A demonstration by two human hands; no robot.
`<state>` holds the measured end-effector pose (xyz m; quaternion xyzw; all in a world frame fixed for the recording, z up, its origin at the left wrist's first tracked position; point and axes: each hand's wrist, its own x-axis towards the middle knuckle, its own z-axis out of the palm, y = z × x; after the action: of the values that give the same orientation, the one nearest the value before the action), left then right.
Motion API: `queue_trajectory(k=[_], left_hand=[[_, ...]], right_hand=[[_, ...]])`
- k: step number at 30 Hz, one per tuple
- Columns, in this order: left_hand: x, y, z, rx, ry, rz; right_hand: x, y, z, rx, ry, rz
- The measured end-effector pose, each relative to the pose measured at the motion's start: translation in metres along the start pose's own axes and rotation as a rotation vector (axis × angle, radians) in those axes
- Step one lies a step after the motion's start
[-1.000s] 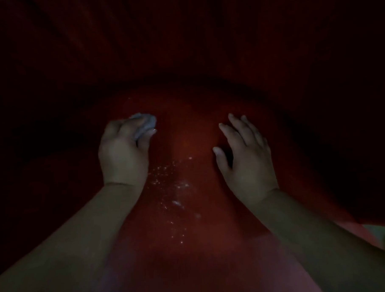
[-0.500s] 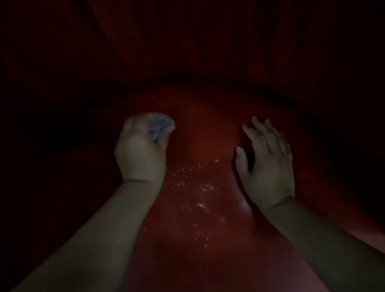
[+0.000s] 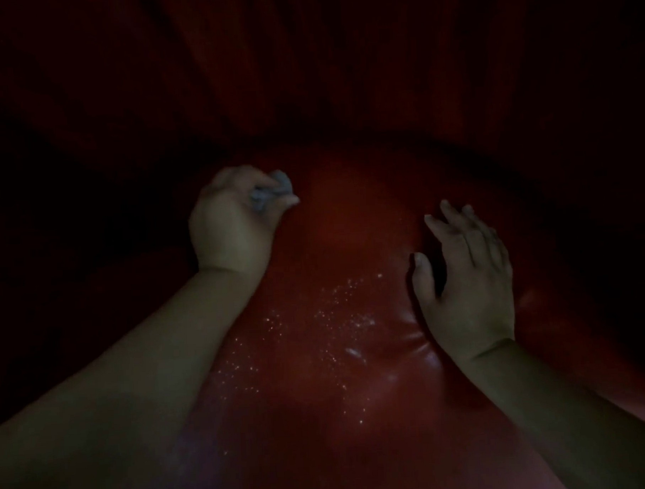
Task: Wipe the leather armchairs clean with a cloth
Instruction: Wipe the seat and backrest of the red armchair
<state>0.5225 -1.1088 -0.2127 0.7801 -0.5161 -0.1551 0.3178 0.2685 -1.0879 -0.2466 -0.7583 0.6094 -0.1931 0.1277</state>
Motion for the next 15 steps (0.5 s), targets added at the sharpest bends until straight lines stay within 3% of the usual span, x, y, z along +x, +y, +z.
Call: queue_trajectory(k=[3,7,9,12,15], left_hand=[[-0.017,0.004,0.000,-0.148,-0.017,0.075],[0.028,-0.015,-0.009,-0.130,0.139,-0.091],[0.036,-0.019,-0.002,-0.073,0.064,-0.123],[0.024,-0.003,0.008,-0.214,-0.004,-0.173],[-0.007,0.015,0.009,-0.316,-0.138,-0.024]], right_hand=[[0.000,0.000,0.000,-0.001,0.005,-0.001],[0.000,0.000,0.000,-0.006,-0.005,0.002],[0.000,0.000,0.000,-0.002,-0.009,0.004],[0.000,0.000,0.001,-0.001,-0.003,0.002],[0.000,0.000,0.003,-0.007,0.007,-0.001]])
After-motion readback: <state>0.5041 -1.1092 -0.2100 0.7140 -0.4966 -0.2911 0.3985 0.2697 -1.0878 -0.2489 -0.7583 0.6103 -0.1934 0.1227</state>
